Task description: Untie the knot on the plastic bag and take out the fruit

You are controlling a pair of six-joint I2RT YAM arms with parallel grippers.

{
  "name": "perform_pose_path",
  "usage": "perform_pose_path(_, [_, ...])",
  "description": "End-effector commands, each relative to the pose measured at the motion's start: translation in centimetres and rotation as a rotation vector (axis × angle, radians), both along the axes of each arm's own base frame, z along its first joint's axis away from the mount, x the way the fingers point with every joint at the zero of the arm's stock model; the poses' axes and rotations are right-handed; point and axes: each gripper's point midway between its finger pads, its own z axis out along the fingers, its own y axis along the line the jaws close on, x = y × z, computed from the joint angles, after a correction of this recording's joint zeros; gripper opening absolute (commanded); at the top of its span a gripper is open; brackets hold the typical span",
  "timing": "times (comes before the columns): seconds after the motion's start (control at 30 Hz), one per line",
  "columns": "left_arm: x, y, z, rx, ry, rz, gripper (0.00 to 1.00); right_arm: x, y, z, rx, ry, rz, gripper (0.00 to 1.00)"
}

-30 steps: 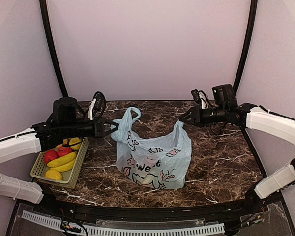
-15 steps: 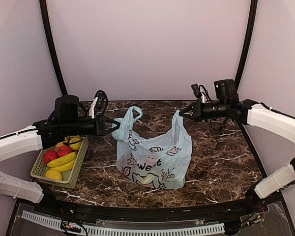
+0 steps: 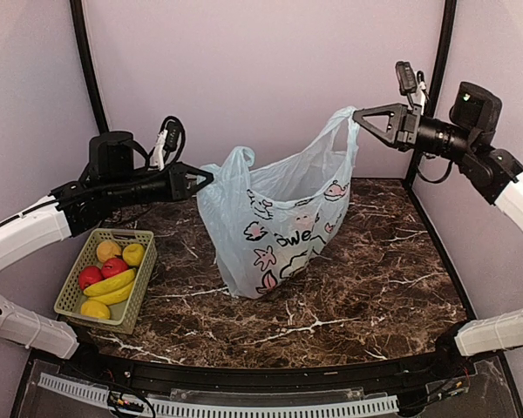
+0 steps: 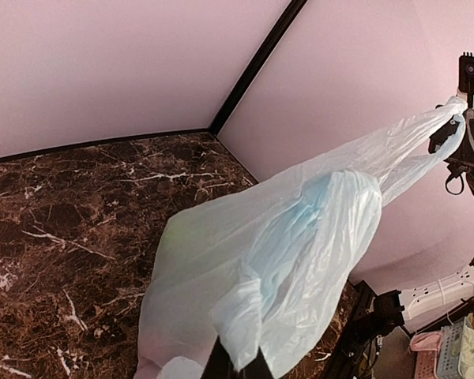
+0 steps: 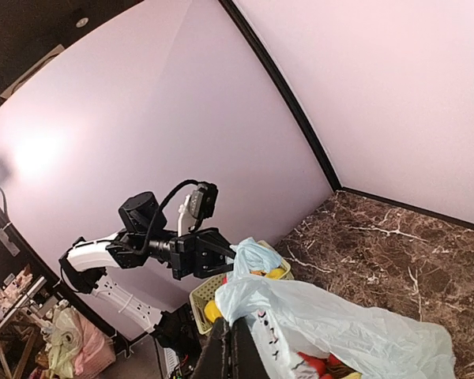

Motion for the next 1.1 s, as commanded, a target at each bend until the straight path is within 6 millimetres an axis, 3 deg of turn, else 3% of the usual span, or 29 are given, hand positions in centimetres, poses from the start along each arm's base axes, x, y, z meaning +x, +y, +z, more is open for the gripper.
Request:
perform_pose_path(0.0, [0.5,0.8,-1.2,0.012,0.003,0.042,0.01,-0.7,-0.1,-2.2,-0.002,0.03,0.028,0.0])
perform_pose_path(0.13, [-0.4,0.8,-2.6,0.013,0.005,0.011,0.01,-1.6,0.1,-5.8,-0.015,0.094,0.067,0.0])
perform_pose_path(0.27, [-1.1,1.1,-3.7,0.047,0.016,-0.006,0.11,-2.3,-0.1,-8.8,-0.029,0.149,0.076,0.0])
perform_pose_path(0.37, [-1.6,1.1,-2.2,0.044,-0.013,-0.029,0.34,-2.7,-0.3,-9.7,-0.035,0.161,0.077,0.0])
perform_pose_path(0.43, [-1.7,1.2,-0.4,0.034,-0.043,-0.03,0.43,-2.9,-0.4,-9.8,-0.035,0.158,0.073,0.0])
perform_pose_path(0.57, [-1.3,1.2,2.0,0.071,-0.07,0.01,0.52,-3.1,-0.5,-9.9,-0.037,0.15,0.072,0.0])
perform_pose_path(0.67, [-1.7,-0.7,3.4,0.102,-0.08,-0.009,0.55,-3.0,-0.6,-10.1,-0.041,0.149,0.067,0.0])
perform_pose_path(0.73, [-2.3,-2.6,4.2,0.121,-0.09,-0.035,0.56,-2.9,-0.6,-10.3,-0.044,0.153,0.065,0.0])
perform_pose_path(0.77, [-2.7,-4.0,3.6,0.142,-0.08,-0.057,0.57,-2.9,-0.5,-10.4,-0.046,0.155,0.063,0.0])
perform_pose_path(0.8, [-2.9,-4.6,4.4,0.138,-0.086,-0.068,0.57,-2.8,-0.5,-10.5,-0.047,0.155,0.062,0.0])
perform_pose_path(0.93, [-4.8,-8.4,3.9,0.147,-0.062,-0.184,0.59,-2.7,-0.5,-10.8,-0.054,0.158,0.06,0.0])
perform_pose_path(1.07, [-5.3,-10.3,2.3,0.203,-0.039,-0.237,0.61,-2.6,-0.4,-11.2,-0.06,0.162,0.062,0.0])
